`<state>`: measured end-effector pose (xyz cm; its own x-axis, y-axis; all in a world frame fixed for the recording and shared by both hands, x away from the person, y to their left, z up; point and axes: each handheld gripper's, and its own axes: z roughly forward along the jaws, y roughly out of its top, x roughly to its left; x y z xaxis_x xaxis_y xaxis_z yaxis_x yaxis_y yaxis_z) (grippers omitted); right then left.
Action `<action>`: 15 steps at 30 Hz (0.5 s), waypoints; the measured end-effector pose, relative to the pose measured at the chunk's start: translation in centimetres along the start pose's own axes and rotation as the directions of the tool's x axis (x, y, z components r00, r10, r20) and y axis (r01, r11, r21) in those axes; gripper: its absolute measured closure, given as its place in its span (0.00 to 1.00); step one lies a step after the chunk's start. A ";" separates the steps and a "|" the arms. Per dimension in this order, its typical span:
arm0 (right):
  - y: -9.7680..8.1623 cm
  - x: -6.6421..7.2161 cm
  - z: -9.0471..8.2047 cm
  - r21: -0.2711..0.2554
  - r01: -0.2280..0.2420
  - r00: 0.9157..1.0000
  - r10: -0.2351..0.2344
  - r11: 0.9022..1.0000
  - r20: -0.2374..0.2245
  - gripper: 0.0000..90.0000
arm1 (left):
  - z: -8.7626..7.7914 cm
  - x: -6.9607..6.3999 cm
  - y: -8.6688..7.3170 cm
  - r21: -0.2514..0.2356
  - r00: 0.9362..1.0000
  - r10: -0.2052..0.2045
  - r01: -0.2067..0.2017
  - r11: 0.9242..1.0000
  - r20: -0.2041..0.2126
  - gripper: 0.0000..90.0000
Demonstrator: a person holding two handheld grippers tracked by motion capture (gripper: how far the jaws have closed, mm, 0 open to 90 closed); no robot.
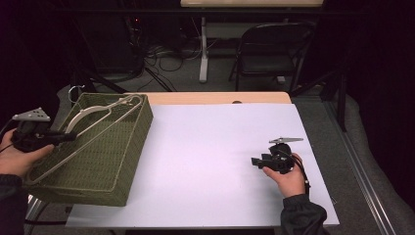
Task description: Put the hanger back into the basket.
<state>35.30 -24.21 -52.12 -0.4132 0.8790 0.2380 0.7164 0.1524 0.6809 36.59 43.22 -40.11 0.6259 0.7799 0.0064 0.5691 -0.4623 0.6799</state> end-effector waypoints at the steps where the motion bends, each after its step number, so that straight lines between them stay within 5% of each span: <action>1: 0.0 0.0 0.0 0.000 0.000 1.000 0.000 1.000 0.000 0.53 | 0.3 0.1 -0.2 0.007 1.000 -0.006 0.006 1.000 0.002 0.97; 15: 0.0 0.0 -0.1 -0.004 0.006 1.000 -0.006 1.000 0.005 0.53 | 4.6 0.3 -2.6 0.094 1.000 -0.012 0.010 0.996 0.021 0.97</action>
<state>35.25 -24.28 -52.11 -0.4145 0.8804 0.2304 0.7116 0.1558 0.6851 37.74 42.74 -45.28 0.6302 0.7763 -0.0172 0.6227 -0.4920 0.6084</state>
